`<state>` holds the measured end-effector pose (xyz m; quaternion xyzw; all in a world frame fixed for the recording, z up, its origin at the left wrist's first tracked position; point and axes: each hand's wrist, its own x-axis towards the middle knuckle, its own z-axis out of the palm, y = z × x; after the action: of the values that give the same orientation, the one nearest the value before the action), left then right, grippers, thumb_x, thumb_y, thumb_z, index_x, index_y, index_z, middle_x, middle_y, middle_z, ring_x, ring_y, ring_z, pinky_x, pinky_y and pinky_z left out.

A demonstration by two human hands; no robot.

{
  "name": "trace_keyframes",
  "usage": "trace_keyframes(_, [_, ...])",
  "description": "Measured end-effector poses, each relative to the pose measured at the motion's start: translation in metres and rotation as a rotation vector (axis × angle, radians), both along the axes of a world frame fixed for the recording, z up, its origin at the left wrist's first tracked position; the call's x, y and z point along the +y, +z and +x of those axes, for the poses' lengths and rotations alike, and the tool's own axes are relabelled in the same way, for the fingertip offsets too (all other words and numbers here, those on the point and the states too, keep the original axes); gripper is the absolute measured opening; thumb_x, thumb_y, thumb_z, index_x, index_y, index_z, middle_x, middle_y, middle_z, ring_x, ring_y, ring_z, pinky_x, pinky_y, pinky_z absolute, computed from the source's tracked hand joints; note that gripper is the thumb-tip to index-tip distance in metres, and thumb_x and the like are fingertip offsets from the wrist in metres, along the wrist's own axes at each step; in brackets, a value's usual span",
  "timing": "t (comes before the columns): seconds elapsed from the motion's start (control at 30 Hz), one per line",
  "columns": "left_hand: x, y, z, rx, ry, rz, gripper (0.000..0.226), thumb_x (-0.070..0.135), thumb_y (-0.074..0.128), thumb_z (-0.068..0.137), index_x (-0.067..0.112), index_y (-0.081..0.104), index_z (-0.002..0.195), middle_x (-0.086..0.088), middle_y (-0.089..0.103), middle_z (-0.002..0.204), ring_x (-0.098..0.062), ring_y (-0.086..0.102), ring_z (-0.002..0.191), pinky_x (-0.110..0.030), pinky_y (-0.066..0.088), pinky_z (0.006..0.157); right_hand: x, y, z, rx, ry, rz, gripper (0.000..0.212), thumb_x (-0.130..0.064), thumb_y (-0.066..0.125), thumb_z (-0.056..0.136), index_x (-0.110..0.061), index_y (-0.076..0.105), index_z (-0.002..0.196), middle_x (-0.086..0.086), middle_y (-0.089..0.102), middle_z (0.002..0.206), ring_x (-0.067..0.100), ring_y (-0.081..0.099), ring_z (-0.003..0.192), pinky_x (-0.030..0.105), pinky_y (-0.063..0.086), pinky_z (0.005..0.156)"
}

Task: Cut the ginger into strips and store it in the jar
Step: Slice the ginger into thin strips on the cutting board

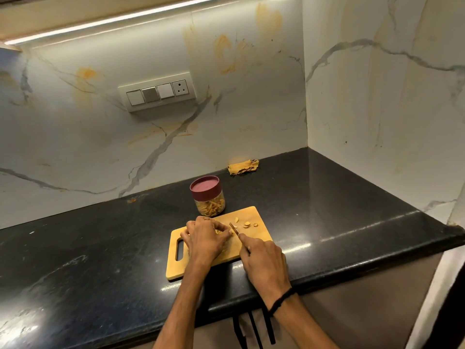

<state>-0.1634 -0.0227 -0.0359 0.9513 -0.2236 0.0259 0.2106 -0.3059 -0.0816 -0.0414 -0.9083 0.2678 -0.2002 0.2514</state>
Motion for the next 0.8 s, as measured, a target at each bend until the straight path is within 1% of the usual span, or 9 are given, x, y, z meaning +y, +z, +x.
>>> trace_keyframes(0.13, [0.0,-0.002,0.002,-0.014,-0.009,0.002,0.021,0.047,0.074,0.086,0.035,0.076,0.102,0.004,0.053,0.133,-0.021,0.037,0.126,-0.045,0.029,0.107,-0.002,-0.001,0.006,0.054,0.011,-0.021,0.04,-0.031,0.034,0.105,-0.037,0.042,0.144,0.001,0.067,0.111,0.02,0.062,0.098,0.031,0.049,0.079])
trace_keyframes(0.27, [-0.001,-0.005,0.003,-0.033,-0.008,0.0,0.021,0.047,0.075,0.085,0.034,0.077,0.101,0.005,0.054,0.131,-0.021,0.037,0.125,-0.045,0.028,0.106,0.001,-0.001,0.013,0.096,0.029,-0.077,0.038,-0.025,0.035,0.106,-0.031,0.045,0.142,0.004,0.066,0.108,0.021,0.063,0.095,0.032,0.05,0.075])
trace_keyframes(0.33, [-0.001,-0.005,0.003,-0.032,-0.002,-0.005,0.022,0.048,0.075,0.084,0.034,0.077,0.1,0.005,0.055,0.13,-0.021,0.038,0.125,-0.045,0.029,0.106,0.004,-0.001,0.011,0.122,0.033,-0.105,0.036,-0.022,0.036,0.105,-0.027,0.046,0.139,0.004,0.066,0.106,0.021,0.064,0.094,0.03,0.046,0.068])
trace_keyframes(0.4, [0.0,-0.004,0.002,-0.029,-0.001,0.003,0.023,0.05,0.075,0.084,0.034,0.077,0.101,0.004,0.054,0.131,-0.021,0.038,0.125,-0.045,0.029,0.106,0.009,-0.005,0.0,0.14,0.03,-0.139,0.033,-0.02,0.036,0.104,-0.024,0.044,0.137,0.005,0.065,0.105,0.021,0.063,0.09,0.029,0.037,0.064])
trace_keyframes(0.5, [0.001,-0.001,0.002,-0.028,-0.002,0.02,0.024,0.05,0.074,0.085,0.035,0.076,0.104,0.003,0.053,0.133,-0.022,0.037,0.126,-0.045,0.029,0.106,0.015,-0.009,-0.021,0.121,0.034,-0.115,0.038,-0.018,0.036,0.104,-0.024,0.038,0.142,0.005,0.064,0.105,0.017,0.047,0.078,0.027,0.033,0.065])
trace_keyframes(0.57, [0.001,-0.002,0.001,-0.031,0.001,0.026,0.024,0.05,0.074,0.084,0.035,0.076,0.103,0.003,0.053,0.132,-0.022,0.038,0.125,-0.045,0.029,0.106,0.012,-0.007,-0.023,0.09,0.016,-0.071,0.039,-0.022,0.037,0.105,-0.028,0.038,0.143,0.002,0.063,0.105,0.015,0.047,0.079,0.026,0.034,0.067])
trace_keyframes(0.67, [0.0,-0.003,-0.001,-0.037,0.007,0.018,0.024,0.05,0.074,0.084,0.034,0.077,0.102,0.004,0.054,0.131,-0.021,0.039,0.124,-0.045,0.03,0.106,0.009,-0.003,-0.018,0.048,-0.005,-0.014,0.04,-0.029,0.037,0.105,-0.034,0.038,0.144,-0.001,0.064,0.104,0.015,0.059,0.088,0.024,0.038,0.068])
trace_keyframes(0.73, [0.0,-0.002,-0.002,-0.034,0.008,0.013,0.023,0.049,0.074,0.085,0.033,0.077,0.102,0.004,0.054,0.132,-0.021,0.039,0.125,-0.045,0.029,0.106,0.008,0.001,-0.012,0.03,-0.003,0.013,0.038,-0.031,0.035,0.105,-0.035,0.04,0.143,-0.001,0.065,0.104,0.015,0.061,0.092,0.025,0.041,0.068])
trace_keyframes(0.8, [0.0,-0.002,-0.001,-0.03,0.01,0.012,0.022,0.047,0.074,0.086,0.033,0.077,0.103,0.004,0.054,0.131,-0.021,0.039,0.125,-0.044,0.029,0.106,0.007,0.004,-0.004,0.025,0.0,0.018,0.038,-0.031,0.034,0.105,-0.035,0.043,0.142,0.0,0.066,0.107,0.017,0.062,0.094,0.027,0.046,0.073])
